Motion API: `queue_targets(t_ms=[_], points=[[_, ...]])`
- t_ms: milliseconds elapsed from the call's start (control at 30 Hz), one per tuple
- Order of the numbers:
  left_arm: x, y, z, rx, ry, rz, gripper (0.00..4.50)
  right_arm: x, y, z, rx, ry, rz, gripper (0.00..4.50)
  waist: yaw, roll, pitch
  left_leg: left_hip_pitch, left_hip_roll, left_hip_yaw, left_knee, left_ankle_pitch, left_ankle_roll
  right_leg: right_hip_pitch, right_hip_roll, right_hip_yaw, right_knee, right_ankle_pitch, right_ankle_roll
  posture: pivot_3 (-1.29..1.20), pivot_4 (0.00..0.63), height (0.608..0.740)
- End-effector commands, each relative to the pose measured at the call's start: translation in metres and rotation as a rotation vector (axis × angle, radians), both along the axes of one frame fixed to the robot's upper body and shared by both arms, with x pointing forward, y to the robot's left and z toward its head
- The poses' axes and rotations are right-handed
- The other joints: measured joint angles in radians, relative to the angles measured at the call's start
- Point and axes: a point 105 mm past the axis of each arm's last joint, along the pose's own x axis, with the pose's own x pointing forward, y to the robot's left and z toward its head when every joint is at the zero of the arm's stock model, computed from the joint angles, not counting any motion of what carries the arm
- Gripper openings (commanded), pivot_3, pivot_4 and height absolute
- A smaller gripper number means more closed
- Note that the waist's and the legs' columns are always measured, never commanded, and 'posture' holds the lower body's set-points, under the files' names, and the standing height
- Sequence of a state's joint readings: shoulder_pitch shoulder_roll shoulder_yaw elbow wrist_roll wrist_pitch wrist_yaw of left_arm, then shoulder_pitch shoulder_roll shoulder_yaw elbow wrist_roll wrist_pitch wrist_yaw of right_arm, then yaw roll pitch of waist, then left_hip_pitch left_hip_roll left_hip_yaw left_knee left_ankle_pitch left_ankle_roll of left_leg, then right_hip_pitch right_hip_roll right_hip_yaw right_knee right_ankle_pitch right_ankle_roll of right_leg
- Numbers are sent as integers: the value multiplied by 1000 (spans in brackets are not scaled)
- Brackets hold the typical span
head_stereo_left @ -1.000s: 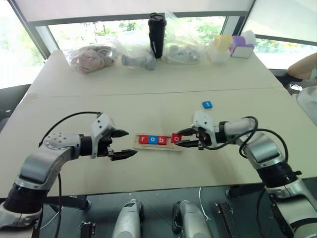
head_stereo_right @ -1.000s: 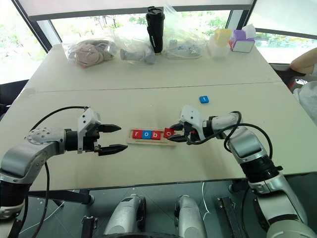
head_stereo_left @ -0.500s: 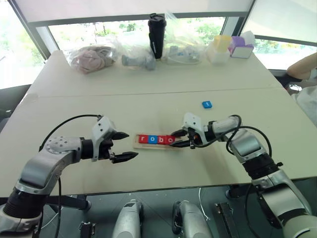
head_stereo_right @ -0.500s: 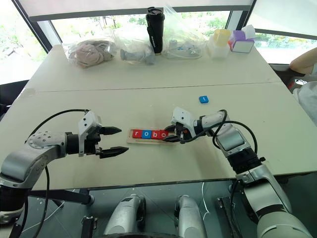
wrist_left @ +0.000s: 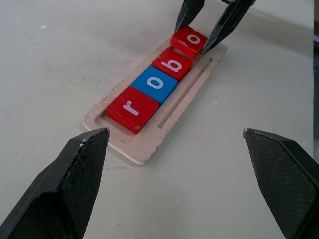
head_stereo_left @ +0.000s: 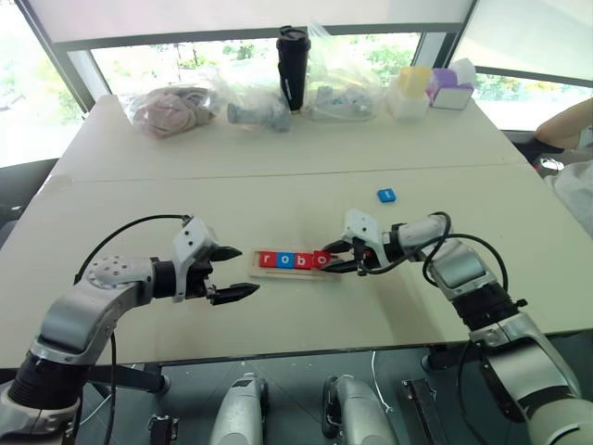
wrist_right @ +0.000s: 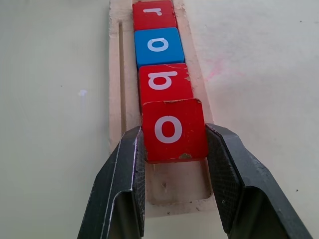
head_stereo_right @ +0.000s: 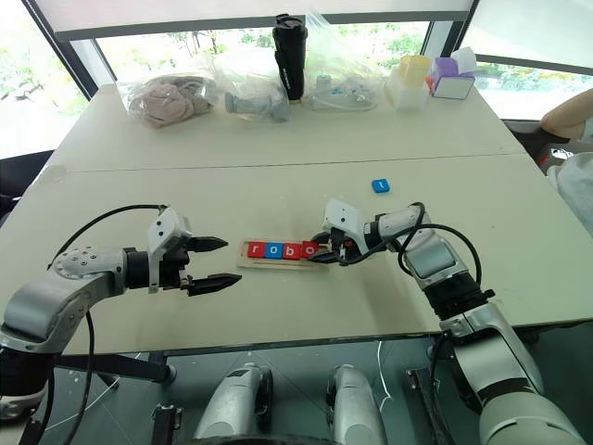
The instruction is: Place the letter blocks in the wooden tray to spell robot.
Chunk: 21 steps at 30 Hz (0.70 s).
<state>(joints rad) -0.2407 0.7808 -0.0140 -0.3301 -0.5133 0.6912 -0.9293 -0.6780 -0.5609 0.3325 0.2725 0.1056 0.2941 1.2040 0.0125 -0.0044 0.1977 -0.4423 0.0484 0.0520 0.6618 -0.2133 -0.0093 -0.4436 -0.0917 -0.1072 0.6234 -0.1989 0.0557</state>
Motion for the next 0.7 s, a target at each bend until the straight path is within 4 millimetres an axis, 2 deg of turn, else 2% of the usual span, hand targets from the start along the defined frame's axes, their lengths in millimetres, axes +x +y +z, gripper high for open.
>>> queue_targets(t_ms=[33, 67, 133, 200, 367, 433, 533, 700], points=[[-2, -3, 10, -11, -40, -14, 4500, 1, 5, 12, 20, -42, 29, 3012, 0, 0, 0, 0, 0, 0, 0, 0, 0, 0, 0, 0, 0, 0, 0, 0, 150, 740], [-2, -3, 10, -11, -40, -13, 4500, 0, 5, 13, 21, -42, 33, 3740, 0, 0, 0, 0, 0, 0, 0, 0, 0, 0, 0, 0, 0, 0, 0, 0, 150, 740], [-2, -3, 10, -11, -40, -11, 4500, 0, 5, 16, 27, -53, 33, 4472, 0, 0, 0, 0, 0, 0, 0, 0, 0, 0, 0, 0, 0, 0, 0, 0, 150, 740], [-2, -2, 10, -11, -41, -9, 4500, 1, 3, 25, 41, -83, 24, 4472, 0, 0, 0, 0, 0, 0, 0, 0, 0, 0, 0, 0, 0, 0, 0, 0, 150, 740], [-3, -2, 9, -11, -40, -4, 4500, 20, -6, 90, 307, -147, -141, 4472, 0, 0, 0, 0, 0, 0, 0, 0, 0, -1, 0, 0, 1, 0, 0, 0, 150, 740], [-3, -2, 9, -12, -40, -3, 4500, 22, -14, 101, 363, -148, -201, 4472, 0, 0, 0, 0, 0, 0, 0, 0, 0, -1, 0, 0, 1, 0, 0, 0, 150, 740], [-3, -1, 9, -14, -40, -1, 4500, 8, -27, 81, 238, -190, -215, 4472, 7, -1, 0, 0, 0, -1, 0, 0, 0, 0, 0, 0, 1, 0, 0, 0, 150, 740], [-1, -2, 8, -13, -38, -6, 4500, -14, -25, 47, 132, -187, -187, 4472, 0, 0, 0, -1, 0, 1, 0, 0, 0, 0, -1, 0, -3, 0, 0, 0, 150, 740]])
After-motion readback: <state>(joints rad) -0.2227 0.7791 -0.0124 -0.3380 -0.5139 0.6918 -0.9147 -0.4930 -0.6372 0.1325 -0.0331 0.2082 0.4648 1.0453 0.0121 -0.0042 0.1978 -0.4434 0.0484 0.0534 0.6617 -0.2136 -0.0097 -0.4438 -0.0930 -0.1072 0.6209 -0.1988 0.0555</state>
